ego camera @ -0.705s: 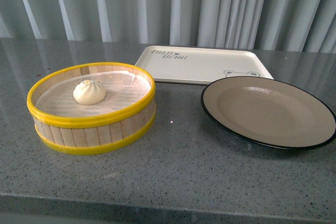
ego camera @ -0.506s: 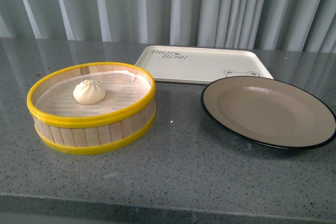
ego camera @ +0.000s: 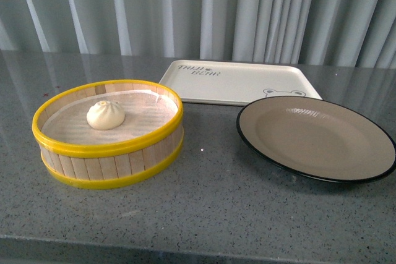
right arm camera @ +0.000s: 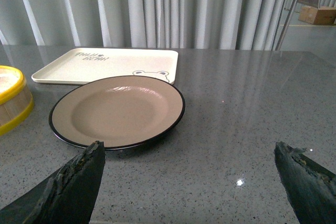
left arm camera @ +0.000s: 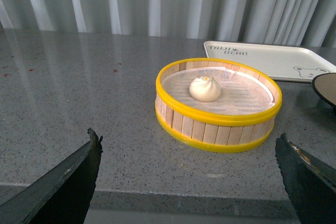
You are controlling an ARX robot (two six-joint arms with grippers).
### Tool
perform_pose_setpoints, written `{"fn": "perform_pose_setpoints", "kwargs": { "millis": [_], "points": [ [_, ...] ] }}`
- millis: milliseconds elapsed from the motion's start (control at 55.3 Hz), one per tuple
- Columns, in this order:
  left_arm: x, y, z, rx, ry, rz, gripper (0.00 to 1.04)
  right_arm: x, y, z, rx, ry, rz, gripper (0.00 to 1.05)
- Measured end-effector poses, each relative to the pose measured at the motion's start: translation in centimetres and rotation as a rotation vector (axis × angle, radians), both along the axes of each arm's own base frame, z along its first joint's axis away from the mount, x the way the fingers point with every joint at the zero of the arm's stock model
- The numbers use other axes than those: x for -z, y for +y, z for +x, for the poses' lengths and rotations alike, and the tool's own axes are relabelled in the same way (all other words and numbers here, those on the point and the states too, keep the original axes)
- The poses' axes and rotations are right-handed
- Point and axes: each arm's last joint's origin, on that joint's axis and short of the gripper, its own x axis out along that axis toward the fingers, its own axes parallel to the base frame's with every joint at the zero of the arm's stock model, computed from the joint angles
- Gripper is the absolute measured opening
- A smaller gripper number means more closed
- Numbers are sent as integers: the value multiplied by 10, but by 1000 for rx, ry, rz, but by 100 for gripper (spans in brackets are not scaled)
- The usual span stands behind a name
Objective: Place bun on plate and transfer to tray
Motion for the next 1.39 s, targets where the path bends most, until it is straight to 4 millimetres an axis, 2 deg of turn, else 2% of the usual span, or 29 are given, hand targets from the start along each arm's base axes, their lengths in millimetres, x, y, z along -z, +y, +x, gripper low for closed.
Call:
{"fn": "perform_pose_setpoints", "kwargs": {
  "millis": [452, 506, 597, 742, 814, 904, 1031, 1194, 1393],
  "points": [
    [0, 0, 0, 0, 0, 0, 98, 0, 0, 0, 0, 0, 0, 96],
    [3, -1, 3, 65, 77, -107, 98, 0, 0, 0, 0, 0, 0, 96],
    [-7, -5, 27, 160, 113, -280, 98, 0, 0, 0, 0, 0, 0, 96],
    [-37, -11, 69, 255, 49, -281, 98, 0, 0, 0, 0, 0, 0, 96],
    [-46, -21, 112, 350, 116, -271, 98, 0, 0, 0, 0, 0, 0, 96],
    [-42, -34, 151, 383, 171, -213, 98, 0, 0, 0, 0, 0, 0, 96],
    [-45, -56, 200, 392, 173, -82, 98, 0, 0, 0, 0, 0, 0, 96],
    [-40, -82, 240, 345, 155, 113, 98, 0, 0, 0, 0, 0, 0, 96],
    [-28, -89, 269, 273, 218, 190, 98, 0, 0, 0, 0, 0, 0, 96]
  ]
}}
